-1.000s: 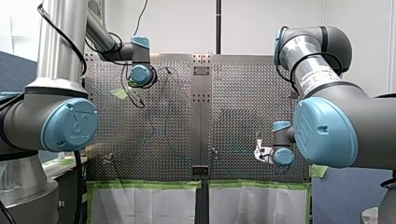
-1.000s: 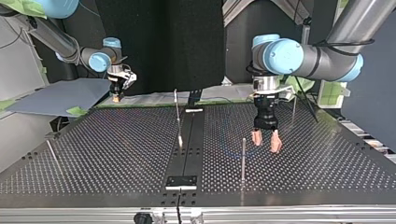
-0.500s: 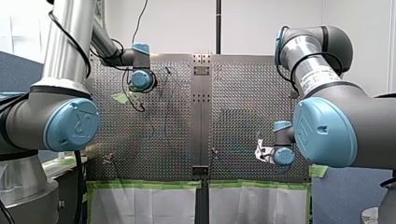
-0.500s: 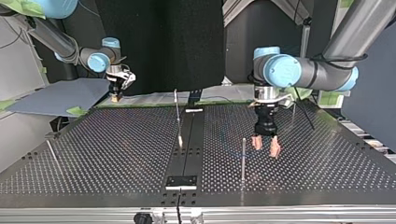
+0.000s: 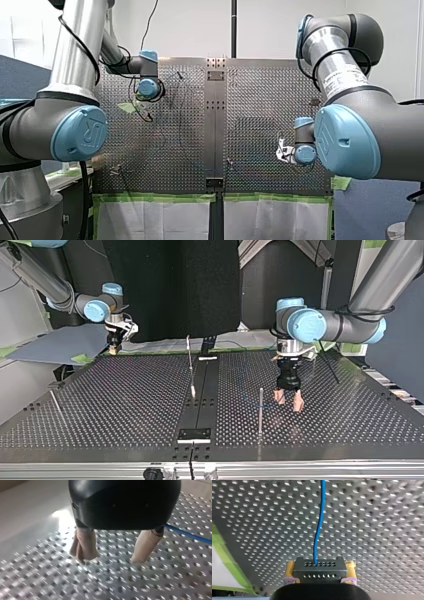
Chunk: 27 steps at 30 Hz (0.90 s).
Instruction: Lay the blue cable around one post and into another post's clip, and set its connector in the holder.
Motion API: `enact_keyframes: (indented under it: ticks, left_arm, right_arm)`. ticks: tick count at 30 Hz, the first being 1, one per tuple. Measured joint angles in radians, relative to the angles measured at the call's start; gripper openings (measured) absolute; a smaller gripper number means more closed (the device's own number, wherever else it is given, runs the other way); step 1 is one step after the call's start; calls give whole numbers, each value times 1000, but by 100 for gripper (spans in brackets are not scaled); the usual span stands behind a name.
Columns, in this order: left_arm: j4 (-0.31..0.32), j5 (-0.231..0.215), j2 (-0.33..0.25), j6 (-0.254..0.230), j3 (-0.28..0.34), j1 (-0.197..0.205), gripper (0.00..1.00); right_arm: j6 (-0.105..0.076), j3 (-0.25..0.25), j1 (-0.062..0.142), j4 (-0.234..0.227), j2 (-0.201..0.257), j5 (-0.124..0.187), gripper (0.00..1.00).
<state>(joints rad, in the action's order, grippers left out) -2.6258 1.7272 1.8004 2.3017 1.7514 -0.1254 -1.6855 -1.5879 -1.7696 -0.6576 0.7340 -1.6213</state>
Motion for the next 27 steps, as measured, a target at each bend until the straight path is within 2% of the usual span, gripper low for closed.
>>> enact_keyframes:
  ticks: [8,13,21,27]
  left_arm:
    - [-5,-13,13,-6,-9,5,100]
    - [-12,-17,13,-4,-22,2,100]
    - [-23,-9,13,-11,-27,-3,100]
    - [-29,-1,13,-16,-28,-4,100]
  right_arm:
    - [-11,-21,4,20,77,-12,61]
    - [4,-23,6,35,97,-18,61]
    - [10,-31,7,63,137,-34,61]
    - [-14,-72,7,74,192,-37,61]
